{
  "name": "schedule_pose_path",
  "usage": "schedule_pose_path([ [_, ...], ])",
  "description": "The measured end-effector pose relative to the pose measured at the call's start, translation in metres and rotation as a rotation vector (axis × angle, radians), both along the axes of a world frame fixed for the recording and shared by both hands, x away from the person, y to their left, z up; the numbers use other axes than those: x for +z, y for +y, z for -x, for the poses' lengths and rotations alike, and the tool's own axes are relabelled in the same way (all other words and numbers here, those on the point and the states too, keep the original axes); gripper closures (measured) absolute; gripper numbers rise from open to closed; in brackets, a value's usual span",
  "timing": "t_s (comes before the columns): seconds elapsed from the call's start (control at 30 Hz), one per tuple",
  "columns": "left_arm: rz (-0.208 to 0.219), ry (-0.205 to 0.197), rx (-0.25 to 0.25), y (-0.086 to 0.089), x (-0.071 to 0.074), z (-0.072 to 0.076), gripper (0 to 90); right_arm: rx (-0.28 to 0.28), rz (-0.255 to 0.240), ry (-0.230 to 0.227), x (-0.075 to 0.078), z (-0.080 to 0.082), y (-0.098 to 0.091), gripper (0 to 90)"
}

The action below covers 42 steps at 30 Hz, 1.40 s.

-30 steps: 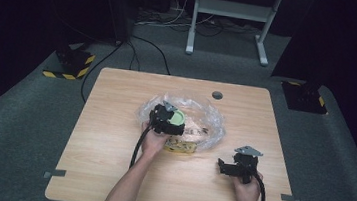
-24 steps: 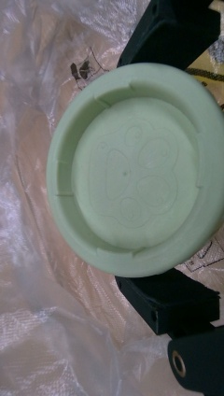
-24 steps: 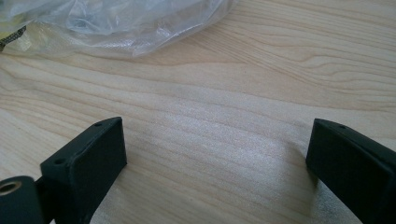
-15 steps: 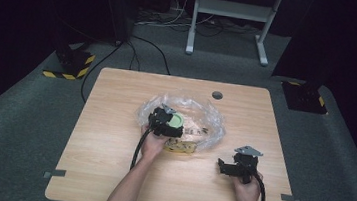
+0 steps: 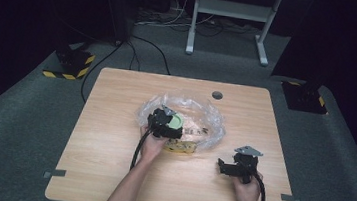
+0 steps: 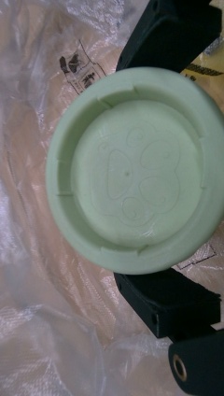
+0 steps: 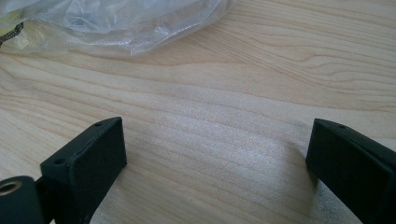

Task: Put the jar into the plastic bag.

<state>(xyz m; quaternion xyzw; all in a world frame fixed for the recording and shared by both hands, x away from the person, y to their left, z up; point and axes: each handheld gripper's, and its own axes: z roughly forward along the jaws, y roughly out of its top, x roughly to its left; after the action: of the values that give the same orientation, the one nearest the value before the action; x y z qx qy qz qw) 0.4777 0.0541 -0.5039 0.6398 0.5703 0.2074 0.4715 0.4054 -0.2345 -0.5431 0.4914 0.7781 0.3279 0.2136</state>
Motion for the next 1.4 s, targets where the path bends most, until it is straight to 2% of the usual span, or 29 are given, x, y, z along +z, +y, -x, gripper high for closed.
schedule_pose_path([
  [0.1,0.022,-0.014,0.003,0.002,0.004,0.001,7.9,0.000,0.000,0.000,0.000,0.000,0.000,4.6],
  [0.2,0.019,-0.008,-0.006,0.006,0.006,0.004,6.4,0.000,0.000,0.000,0.000,0.000,0.000,4.6],
  [0.3,0.047,-0.024,0.001,0.009,0.010,0.005,5.8,-0.001,0.000,0.000,0.000,0.000,0.000,4.6],
  [0.57,0.066,-0.037,-0.019,0.013,0.018,0.012,6.0,-0.001,-0.001,0.000,0.000,0.000,0.000,4.5],
  [0.67,0.056,-0.036,-0.035,0.015,0.022,0.015,6.1,0.000,0.000,0.000,0.000,0.000,0.000,4.6],
  [1.03,0.080,-0.066,-0.052,0.016,0.035,0.027,6.4,0.000,0.000,0.000,0.000,0.000,0.000,4.6],
  [1.1,0.073,-0.066,-0.058,0.018,0.036,0.028,6.4,0.000,0.000,0.000,0.000,0.000,0.000,4.6],
  [1.13,0.084,-0.072,-0.055,0.018,0.037,0.030,6.4,0.000,0.000,0.000,0.000,0.000,0.000,4.6],
  [1.4,0.081,-0.078,-0.062,0.024,0.043,0.039,6.5,-0.001,0.000,0.000,0.000,0.000,0.000,4.6],
])
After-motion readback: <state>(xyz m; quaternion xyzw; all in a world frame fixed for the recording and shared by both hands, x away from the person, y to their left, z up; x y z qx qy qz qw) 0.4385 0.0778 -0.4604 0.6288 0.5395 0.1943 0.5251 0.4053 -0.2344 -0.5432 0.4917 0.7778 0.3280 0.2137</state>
